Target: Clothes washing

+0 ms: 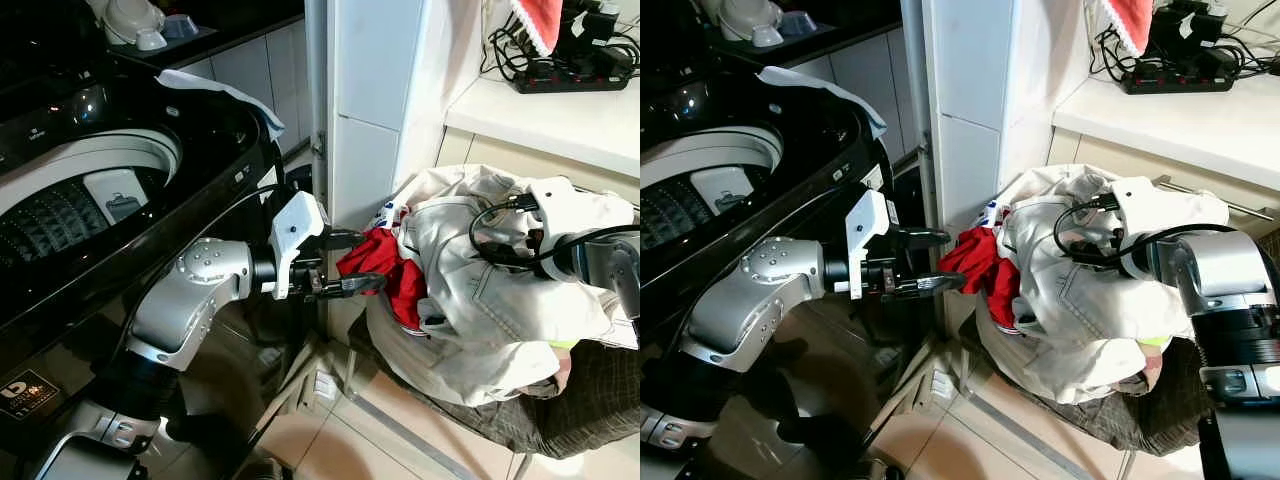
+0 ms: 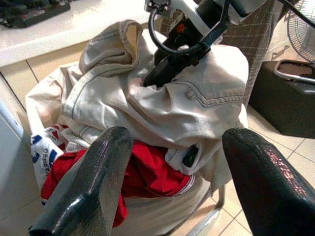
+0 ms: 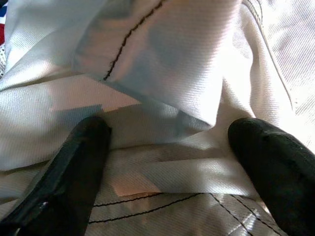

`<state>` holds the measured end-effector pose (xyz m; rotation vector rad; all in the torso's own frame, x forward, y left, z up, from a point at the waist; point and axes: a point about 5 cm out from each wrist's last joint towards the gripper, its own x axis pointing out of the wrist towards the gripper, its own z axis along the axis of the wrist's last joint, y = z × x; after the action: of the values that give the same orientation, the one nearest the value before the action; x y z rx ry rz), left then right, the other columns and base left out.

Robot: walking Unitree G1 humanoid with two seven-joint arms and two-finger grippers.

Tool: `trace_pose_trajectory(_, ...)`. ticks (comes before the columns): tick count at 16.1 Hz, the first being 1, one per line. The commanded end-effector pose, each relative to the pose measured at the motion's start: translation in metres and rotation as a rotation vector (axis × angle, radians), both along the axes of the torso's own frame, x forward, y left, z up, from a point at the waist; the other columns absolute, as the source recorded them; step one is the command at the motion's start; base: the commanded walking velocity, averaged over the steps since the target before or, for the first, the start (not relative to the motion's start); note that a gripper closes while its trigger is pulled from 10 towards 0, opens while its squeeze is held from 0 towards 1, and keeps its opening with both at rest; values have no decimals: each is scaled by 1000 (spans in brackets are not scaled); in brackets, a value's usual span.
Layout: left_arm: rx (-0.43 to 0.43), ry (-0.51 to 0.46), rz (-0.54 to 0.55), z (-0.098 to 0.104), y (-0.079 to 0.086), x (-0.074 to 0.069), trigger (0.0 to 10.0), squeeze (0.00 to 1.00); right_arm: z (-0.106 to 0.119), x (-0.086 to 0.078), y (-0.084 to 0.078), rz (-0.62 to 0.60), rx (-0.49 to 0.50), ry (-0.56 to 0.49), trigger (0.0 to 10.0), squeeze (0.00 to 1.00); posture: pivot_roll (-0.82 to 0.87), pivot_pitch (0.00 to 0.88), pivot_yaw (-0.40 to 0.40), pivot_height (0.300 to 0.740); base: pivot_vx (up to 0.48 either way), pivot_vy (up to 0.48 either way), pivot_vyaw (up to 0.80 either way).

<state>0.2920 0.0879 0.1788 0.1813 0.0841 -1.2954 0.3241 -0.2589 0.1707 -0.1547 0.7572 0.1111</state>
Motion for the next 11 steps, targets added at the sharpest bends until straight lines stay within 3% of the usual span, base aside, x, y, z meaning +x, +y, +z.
trace_pose_trajectory(1,9,-18,-9,5,1,-1,10000,0,-4,-1,-4,-35,7,33,0,0,-40,0,82,740,0,0,0)
trace_pose_trajectory(11,8,-13,-14,8,1,-2,10000,0,0,2,-5,-59,28,-5,0,0,-15,0,70,740,0,0,0)
